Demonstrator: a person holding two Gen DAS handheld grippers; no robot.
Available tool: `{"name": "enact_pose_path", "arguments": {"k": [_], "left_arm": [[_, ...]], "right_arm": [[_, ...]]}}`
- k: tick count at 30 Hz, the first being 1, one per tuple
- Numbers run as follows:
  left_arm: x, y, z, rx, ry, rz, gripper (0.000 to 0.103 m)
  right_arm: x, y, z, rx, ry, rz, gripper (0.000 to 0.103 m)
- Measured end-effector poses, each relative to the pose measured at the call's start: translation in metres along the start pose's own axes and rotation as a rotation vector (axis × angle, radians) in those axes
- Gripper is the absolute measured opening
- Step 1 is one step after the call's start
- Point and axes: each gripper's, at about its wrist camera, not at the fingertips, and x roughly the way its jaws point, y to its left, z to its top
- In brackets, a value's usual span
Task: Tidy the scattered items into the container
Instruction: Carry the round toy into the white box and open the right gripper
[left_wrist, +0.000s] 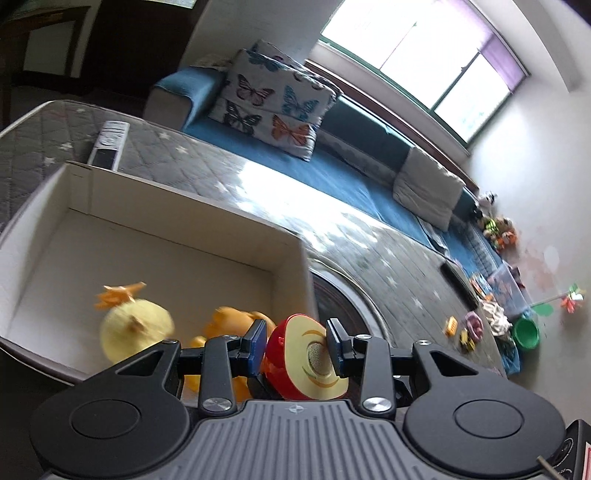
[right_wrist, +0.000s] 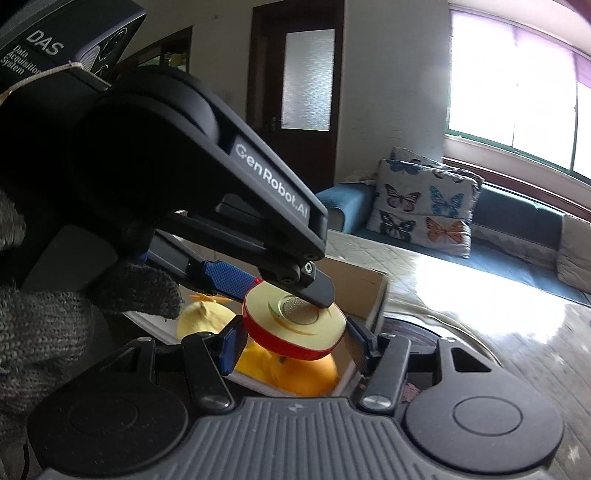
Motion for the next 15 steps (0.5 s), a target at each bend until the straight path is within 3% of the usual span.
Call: {"name": "enact_pose_path", "arguments": {"k": [15], "left_arm": [[-0.006, 0.055, 0.009, -0.063, -0.032, 0.065, 0.038]], "right_arm": [[0.054, 0.024, -0.003, -0.059, 0.041, 0.068, 0.058]]}}
